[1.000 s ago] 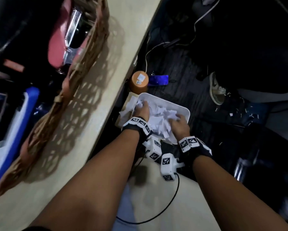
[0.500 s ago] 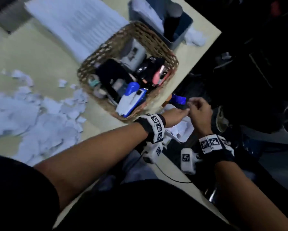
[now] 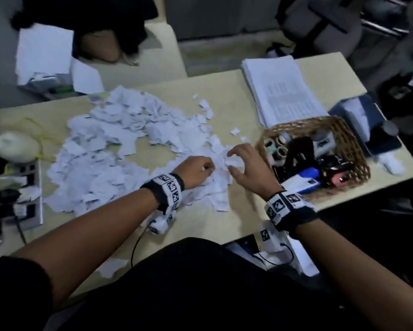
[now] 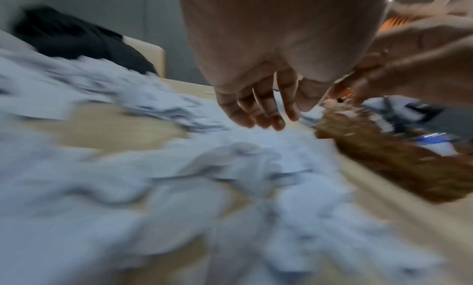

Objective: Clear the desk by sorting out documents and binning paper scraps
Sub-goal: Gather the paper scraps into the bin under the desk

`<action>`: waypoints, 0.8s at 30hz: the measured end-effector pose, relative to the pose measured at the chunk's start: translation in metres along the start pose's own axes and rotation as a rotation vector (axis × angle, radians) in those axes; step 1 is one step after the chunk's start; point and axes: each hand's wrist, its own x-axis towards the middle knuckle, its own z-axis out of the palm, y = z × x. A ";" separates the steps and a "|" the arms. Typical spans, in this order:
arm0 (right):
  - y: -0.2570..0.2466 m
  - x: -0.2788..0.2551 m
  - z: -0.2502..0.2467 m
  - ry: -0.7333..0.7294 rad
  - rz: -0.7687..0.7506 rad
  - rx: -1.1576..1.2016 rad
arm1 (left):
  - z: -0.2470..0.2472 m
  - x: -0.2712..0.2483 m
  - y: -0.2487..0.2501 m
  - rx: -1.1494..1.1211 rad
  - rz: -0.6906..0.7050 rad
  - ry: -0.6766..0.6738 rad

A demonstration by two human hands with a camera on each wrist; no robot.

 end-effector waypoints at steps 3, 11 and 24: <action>-0.006 0.021 0.039 -0.181 0.085 -0.118 | -0.023 -0.007 -0.057 0.145 -0.079 0.104; -0.016 0.050 0.096 -0.369 0.175 -0.399 | -0.041 -0.003 -0.104 0.364 -0.157 0.203; 0.008 0.066 0.112 -0.292 -0.282 -0.606 | -0.049 0.091 -0.089 0.442 -0.191 0.091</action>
